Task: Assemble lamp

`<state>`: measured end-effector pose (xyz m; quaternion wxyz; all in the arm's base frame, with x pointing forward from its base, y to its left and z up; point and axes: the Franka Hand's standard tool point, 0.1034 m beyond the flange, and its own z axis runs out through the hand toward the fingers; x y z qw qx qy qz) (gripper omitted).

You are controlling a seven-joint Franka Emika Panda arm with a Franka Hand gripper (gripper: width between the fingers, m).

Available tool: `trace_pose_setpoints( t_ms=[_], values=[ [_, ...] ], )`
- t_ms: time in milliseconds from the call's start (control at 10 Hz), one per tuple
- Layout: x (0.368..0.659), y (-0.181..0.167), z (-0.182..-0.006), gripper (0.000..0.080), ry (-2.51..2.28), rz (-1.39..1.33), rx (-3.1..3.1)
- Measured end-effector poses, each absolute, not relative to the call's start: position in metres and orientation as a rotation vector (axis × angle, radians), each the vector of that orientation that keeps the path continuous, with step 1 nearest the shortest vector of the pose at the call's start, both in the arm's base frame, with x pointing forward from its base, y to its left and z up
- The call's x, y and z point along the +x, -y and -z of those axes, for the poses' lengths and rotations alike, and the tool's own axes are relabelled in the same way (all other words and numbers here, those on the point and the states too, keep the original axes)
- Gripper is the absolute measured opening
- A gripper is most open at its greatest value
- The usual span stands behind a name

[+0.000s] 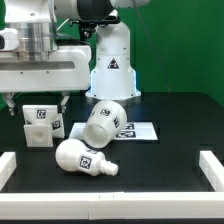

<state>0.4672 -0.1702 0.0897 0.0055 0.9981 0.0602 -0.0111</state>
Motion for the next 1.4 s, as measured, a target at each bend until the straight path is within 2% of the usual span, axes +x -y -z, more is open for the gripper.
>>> trace_pose_setpoints(
  t_ms=[200, 400, 500, 800, 1000, 1400],
  values=[
    [0.459, 0.180, -0.082, 0.0698, -0.039, 0.340, 3.164],
    [0.468, 0.180, -0.081, 0.0698, -0.010, 0.702, 3.172],
    [0.472, 0.175, -0.079, 0.0698, -0.033, 0.750, 3.167],
    [0.461, 0.169, -0.071, 0.0698, -0.043, 1.127, 3.114],
    [0.450, 0.175, -0.072, 0.0698, -0.076, 1.417, 2.961],
    [0.453, 0.173, -0.068, 0.0698, -0.136, 1.459, 2.940]
  ],
)
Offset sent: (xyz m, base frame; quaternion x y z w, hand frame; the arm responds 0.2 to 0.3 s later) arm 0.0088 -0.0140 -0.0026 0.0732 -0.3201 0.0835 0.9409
